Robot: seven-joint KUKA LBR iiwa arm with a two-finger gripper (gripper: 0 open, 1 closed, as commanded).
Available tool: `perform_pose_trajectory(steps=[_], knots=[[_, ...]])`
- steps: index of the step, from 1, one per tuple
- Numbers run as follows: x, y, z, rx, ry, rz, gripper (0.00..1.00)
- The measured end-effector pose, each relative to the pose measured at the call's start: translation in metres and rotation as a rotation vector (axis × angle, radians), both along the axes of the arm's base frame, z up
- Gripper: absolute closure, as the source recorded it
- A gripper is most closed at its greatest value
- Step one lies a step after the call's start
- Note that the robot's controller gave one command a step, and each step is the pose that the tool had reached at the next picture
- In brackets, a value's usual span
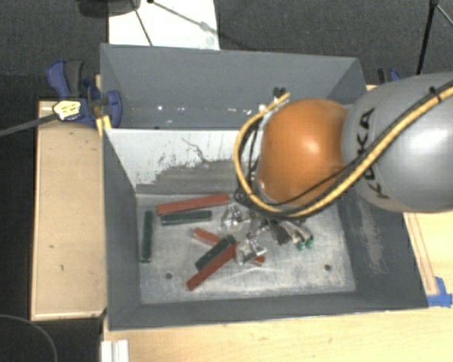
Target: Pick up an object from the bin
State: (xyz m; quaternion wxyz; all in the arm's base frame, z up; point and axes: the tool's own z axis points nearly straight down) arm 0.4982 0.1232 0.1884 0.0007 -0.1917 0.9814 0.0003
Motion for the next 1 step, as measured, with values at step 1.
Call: perform_pose_trajectory(steps=[1], knots=[[-0.0006, -0.0080, 0.0340, -0.001, 0.006, 0.066, 1.00]])
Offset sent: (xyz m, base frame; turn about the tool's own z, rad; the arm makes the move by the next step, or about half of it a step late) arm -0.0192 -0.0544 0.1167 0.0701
